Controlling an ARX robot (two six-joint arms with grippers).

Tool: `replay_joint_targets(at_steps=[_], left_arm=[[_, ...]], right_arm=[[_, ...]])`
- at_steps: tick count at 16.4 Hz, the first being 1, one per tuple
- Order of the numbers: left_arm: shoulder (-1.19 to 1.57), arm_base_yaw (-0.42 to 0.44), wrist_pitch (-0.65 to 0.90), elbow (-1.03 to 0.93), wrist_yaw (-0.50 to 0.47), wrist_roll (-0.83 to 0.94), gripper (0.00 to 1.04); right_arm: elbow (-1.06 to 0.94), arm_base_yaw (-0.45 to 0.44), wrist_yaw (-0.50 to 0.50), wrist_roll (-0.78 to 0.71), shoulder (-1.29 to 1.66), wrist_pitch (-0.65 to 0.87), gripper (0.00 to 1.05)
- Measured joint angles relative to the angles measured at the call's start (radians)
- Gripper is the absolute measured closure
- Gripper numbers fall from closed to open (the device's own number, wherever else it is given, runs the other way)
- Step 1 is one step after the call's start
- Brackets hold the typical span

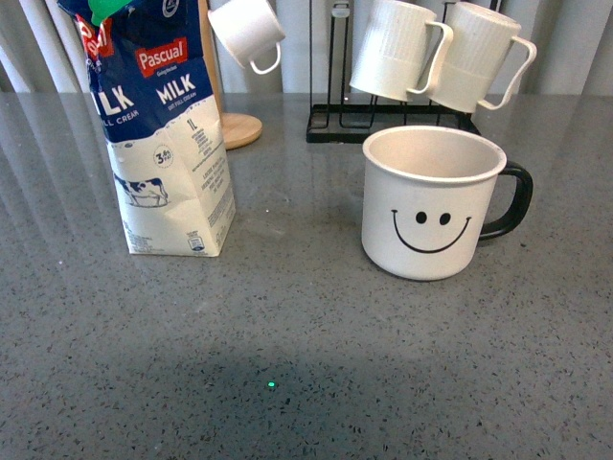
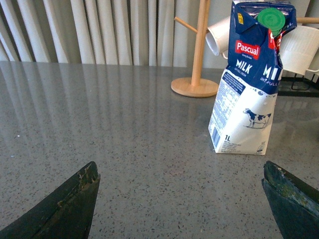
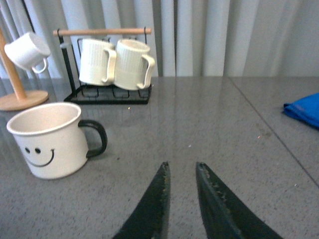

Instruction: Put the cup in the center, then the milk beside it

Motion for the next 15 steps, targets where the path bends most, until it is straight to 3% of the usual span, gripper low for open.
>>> replay_joint_targets(at_steps=[1, 15], left_arm=[[0.0, 0.0, 0.0, 0.0, 0.0, 0.0, 0.07], [0.0, 0.0, 0.0, 0.0, 0.0, 0.0, 0.07]], right_arm=[[-0.033, -0.173, -0.168, -0.011, -0.044, -0.009, 1.03], [-0.082, -0.171, -0.169, -0.011, -0.099, -0.001, 1.03]])
